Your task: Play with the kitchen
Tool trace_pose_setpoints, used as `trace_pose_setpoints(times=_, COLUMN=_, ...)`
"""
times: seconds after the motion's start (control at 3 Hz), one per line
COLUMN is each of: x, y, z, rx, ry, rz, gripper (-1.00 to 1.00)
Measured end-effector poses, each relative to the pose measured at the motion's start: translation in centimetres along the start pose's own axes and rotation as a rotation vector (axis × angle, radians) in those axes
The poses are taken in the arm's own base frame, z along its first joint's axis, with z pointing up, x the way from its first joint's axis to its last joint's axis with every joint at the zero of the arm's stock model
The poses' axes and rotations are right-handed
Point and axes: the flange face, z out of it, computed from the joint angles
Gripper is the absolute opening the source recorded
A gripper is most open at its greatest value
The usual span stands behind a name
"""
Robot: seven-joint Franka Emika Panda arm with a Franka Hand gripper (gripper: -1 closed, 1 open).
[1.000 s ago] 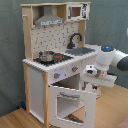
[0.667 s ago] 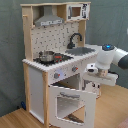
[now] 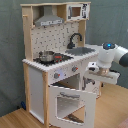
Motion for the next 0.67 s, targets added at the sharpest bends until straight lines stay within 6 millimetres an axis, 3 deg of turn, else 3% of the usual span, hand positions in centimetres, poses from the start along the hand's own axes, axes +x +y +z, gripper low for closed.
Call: trace_pose_setpoints(times=0.67, x=-0.77, y=0.32, z=-1.22, rx=-0.059, ry=-0.107, rz=0.092, gripper=1.00)
